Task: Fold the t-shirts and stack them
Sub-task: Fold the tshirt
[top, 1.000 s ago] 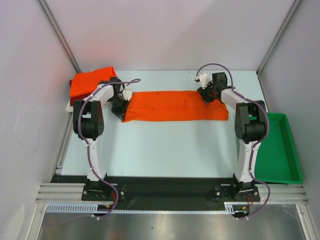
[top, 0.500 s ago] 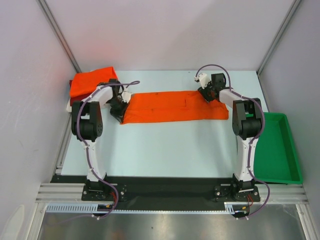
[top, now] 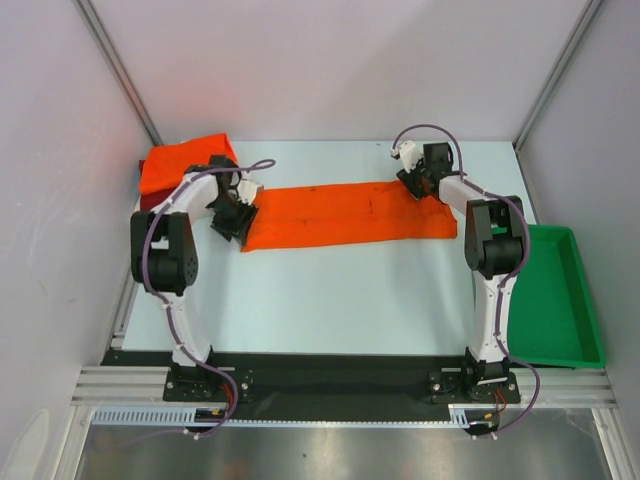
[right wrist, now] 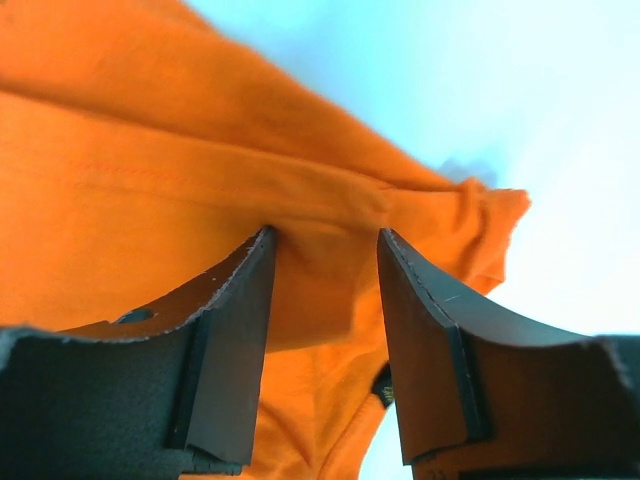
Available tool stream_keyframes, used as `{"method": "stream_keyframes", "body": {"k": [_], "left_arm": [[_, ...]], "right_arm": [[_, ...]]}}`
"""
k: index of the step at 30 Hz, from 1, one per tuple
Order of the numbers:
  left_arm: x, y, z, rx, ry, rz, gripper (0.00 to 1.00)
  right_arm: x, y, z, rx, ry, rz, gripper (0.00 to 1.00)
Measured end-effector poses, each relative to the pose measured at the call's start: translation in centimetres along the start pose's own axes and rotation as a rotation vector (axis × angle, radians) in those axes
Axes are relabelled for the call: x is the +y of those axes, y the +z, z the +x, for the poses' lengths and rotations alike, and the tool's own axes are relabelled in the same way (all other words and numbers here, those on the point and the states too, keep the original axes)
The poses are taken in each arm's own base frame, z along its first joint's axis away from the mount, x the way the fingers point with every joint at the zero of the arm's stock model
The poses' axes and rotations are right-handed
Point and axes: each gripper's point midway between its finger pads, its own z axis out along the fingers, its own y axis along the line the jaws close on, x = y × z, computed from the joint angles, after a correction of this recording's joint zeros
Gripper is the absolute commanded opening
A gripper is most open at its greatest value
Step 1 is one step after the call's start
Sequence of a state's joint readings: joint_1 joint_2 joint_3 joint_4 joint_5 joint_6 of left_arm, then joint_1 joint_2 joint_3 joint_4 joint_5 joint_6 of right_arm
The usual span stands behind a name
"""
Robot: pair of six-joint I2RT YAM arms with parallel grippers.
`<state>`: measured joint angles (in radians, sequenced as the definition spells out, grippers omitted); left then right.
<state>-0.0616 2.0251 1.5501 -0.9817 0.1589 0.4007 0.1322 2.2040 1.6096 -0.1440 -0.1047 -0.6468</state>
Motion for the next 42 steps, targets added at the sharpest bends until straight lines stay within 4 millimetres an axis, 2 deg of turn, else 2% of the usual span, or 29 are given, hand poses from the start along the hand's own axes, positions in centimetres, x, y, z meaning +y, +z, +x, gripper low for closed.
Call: {"method": "stream_keyframes", "body": {"k": [3, 6, 9, 12, 16, 20, 25, 31, 36, 39, 40, 42], "left_arm": [[-0.2, -3.0, -1.1, -0.078, 0.048, -0.036, 0.57], [-1.0, -5.7, -2.1, -0.150, 0.126, -0.068, 0.54], [-2.1, -6.3, -2.7, -0.167, 0.211, -0.069, 0.48], [-3.4, -4.9, -2.2, -0.137, 0.290, -0.048, 0.47], [-4.2, -2.5, -0.8, -0.067, 0.374, -0.021, 0.47], [-3.6, -0.4, -0.7, -0.021, 0.422, -0.026, 0.47], [-2.8, 1.2, -0.7, 0.014, 0.446, -0.032, 0.48], [-2.1, 2.4, -1.8, 0.022, 0.468, -0.039, 0.47], [-1.7, 2.8, -1.9, 0.038, 0.494, -0.050, 0.33], [-1.4, 2.9, -1.8, 0.036, 0.516, -0.062, 0.20], [-1.4, 2.8, -1.8, 0.030, 0.526, -0.068, 0.12], [-1.6, 2.7, -1.3, 0.021, 0.534, -0.069, 0.07]], "right_arm": [[-0.8, -0.7, -0.9, -0.014, 0.009, 0.024, 0.51], [-1.6, -2.3, -2.4, -0.042, 0.019, 0.042, 0.52], [-2.6, -4.9, -4.4, -0.088, 0.019, 0.071, 0.52], [-3.2, -7.7, -5.9, -0.131, 0.015, 0.100, 0.51], [-3.3, -9.7, -6.0, -0.144, 0.015, 0.111, 0.52], [-2.5, -10.0, -4.5, -0.118, 0.021, 0.096, 0.52], [-1.9, -10.3, -2.3, -0.076, 0.035, 0.081, 0.52], [-1.7, -11.6, -1.8, -0.077, 0.040, 0.084, 0.52], [-1.8, -12.3, -2.0, -0.089, 0.038, 0.090, 0.52], [-1.8, -12.3, -2.0, -0.088, 0.037, 0.090, 0.53], [-1.8, -12.3, -2.0, -0.089, 0.036, 0.090, 0.53], [-1.8, -12.3, -2.0, -0.088, 0.035, 0.092, 0.53]]}}
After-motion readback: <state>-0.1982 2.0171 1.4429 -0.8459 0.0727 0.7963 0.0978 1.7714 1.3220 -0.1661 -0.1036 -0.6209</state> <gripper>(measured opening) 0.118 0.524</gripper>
